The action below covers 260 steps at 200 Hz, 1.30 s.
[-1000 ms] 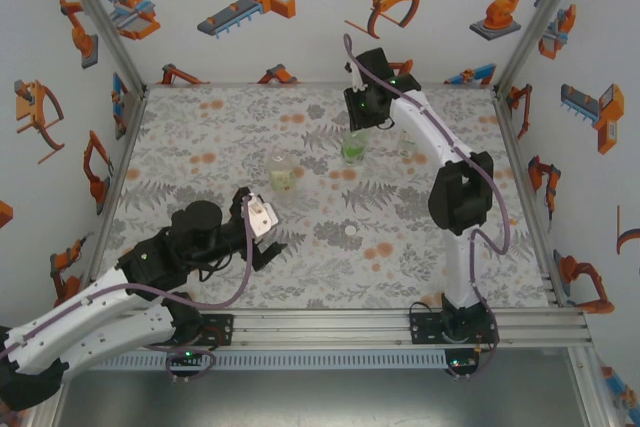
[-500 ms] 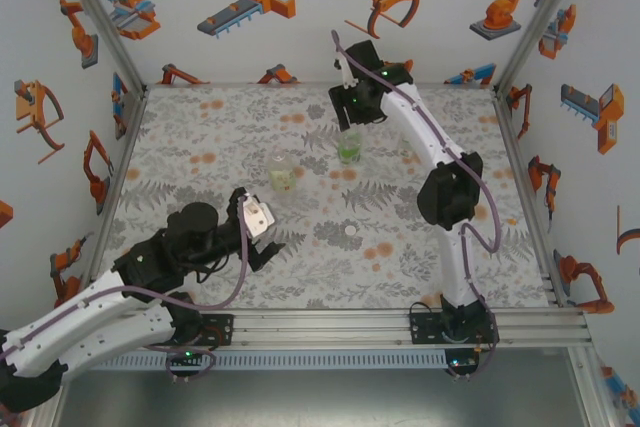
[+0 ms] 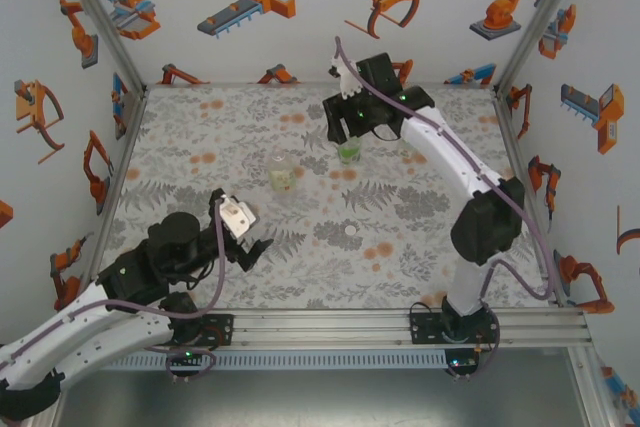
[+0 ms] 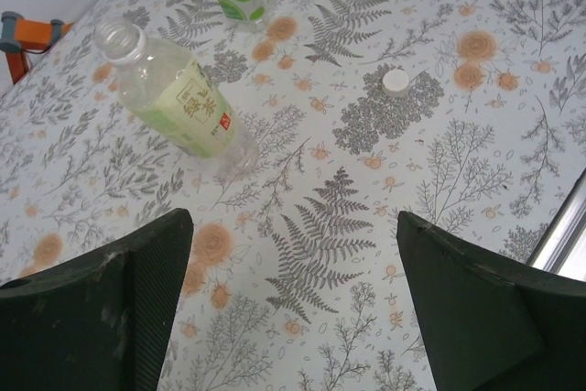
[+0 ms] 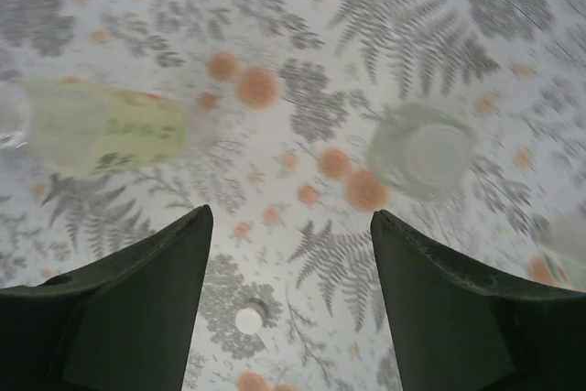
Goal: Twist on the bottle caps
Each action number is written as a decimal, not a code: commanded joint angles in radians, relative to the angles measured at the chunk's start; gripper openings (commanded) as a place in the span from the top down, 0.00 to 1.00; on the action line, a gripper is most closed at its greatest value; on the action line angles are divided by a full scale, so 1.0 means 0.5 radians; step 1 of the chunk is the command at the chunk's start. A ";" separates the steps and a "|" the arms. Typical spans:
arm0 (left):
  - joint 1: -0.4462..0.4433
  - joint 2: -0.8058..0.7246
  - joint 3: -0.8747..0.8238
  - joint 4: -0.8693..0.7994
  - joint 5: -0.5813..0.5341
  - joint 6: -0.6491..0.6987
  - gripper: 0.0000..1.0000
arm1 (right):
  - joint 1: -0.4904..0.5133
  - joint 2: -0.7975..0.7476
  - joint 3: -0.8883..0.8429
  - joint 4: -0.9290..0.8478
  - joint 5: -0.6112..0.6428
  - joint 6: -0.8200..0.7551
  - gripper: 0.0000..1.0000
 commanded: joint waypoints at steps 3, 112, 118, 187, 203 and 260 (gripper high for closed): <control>0.008 -0.146 -0.001 -0.069 -0.058 -0.084 0.15 | 0.007 -0.127 -0.428 0.875 -0.673 -0.182 0.29; 0.008 -0.546 0.021 -0.314 -0.149 -0.184 0.14 | 0.071 0.308 -0.824 2.574 -1.569 0.107 0.01; 0.010 -0.551 0.026 -0.324 -0.151 -0.185 0.14 | 0.083 0.334 -0.810 2.589 -1.574 0.104 0.01; 0.008 -0.624 0.034 -0.360 -0.177 -0.218 0.15 | 0.202 0.556 -0.787 2.780 -1.563 0.134 0.05; 0.008 -0.629 0.030 -0.362 -0.182 -0.219 0.15 | 0.208 0.595 -0.811 2.830 -1.563 0.154 0.09; 0.010 -0.612 0.019 -0.347 -0.185 -0.224 0.15 | 0.208 0.608 -0.882 2.899 -1.572 0.167 0.30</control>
